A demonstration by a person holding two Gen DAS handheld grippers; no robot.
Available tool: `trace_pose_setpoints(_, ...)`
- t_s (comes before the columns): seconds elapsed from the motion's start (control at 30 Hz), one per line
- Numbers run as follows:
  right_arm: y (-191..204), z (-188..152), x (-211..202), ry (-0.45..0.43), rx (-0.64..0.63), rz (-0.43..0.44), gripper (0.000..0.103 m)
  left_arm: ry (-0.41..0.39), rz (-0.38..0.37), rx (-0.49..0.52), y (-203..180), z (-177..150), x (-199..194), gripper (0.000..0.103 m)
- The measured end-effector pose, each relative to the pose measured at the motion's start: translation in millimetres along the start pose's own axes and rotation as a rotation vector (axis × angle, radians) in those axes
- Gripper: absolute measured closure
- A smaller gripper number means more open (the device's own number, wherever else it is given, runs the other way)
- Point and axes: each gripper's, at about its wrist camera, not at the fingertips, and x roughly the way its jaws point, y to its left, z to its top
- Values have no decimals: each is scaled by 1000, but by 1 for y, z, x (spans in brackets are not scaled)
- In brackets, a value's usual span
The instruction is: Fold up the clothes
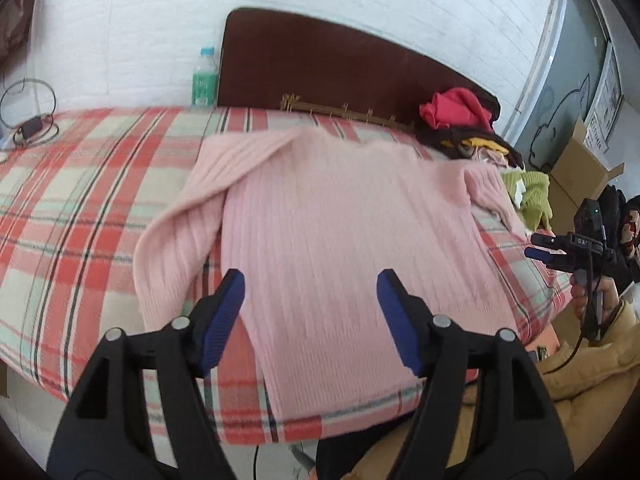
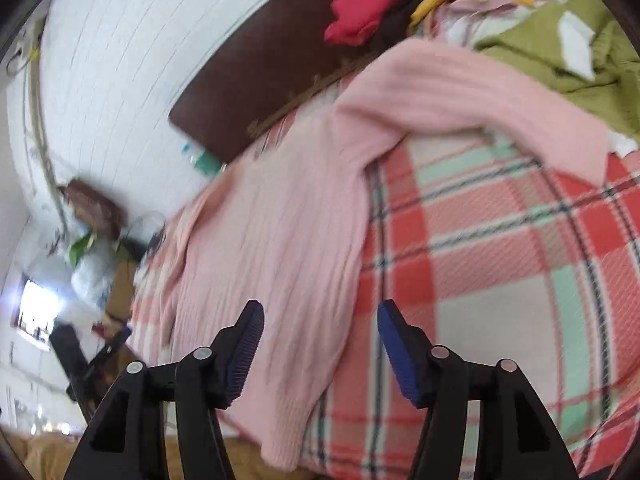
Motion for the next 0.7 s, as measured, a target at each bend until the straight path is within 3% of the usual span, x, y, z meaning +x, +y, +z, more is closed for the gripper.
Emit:
trace_pose_setpoints(0.1,-23,20,4,-106,106,8,36,-19,-43,6,-20,22,25,34)
trace_pose_setpoints(0.43,-98,68,47,-283,423,128,37,95,-214,123,-107,55,117,34)
trace_pose_setpoints(0.6,-108,82,45,-406,467,135,38,143,-265,135,-129,63,141,34)
trace_pose_setpoints(0.63,-110,84,44,-421,471,135,41,154,-269,136,-131,64,145,34)
trace_pose_setpoints(0.67,-112,86,42,-435,472,132,57,163,-269,137,-133,64,149,34)
trace_pose_setpoints(0.7,-112,88,39,-449,458,124,80,171,-269,136,-134,65,153,34)
